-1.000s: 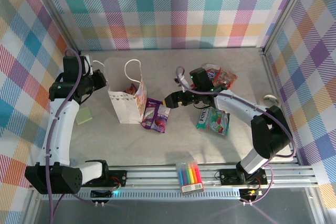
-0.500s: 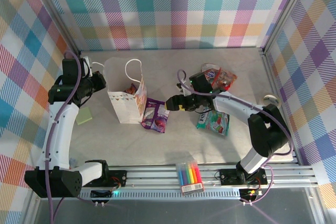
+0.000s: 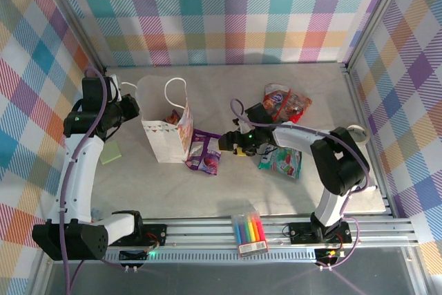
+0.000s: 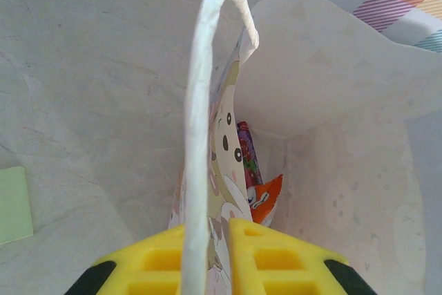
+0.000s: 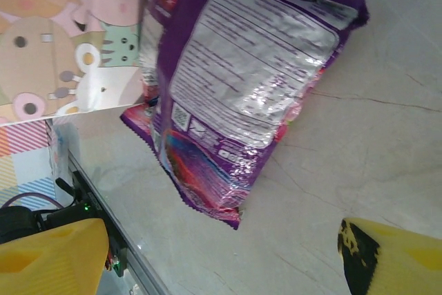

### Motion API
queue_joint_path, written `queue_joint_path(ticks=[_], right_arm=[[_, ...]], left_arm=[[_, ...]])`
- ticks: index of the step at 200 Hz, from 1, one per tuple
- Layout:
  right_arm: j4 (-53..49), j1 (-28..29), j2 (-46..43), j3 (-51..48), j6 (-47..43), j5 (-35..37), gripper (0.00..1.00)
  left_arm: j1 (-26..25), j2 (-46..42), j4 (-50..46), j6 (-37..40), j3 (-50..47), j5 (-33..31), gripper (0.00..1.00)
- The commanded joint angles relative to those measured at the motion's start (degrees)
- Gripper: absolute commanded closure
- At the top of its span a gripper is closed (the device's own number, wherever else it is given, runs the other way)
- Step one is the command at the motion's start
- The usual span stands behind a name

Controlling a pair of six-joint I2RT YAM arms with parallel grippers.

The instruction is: Place the snacks into the paper bag

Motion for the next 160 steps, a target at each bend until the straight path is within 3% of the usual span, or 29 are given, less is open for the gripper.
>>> queue_joint_path(ticks=[1,160], right_arm=[[1.1,1.2,1.9,0.0,1.8,-0.2,0.14],[3.6,6.7,11.4,6.9,7.5,-1.7,0.15]], left_arm=[[0.6,-0.5,-1.5,0.6,2.2,-0.4,0.84],[0.6,-2.1,-2.4,0.8,0.2,-2.1,0.82]])
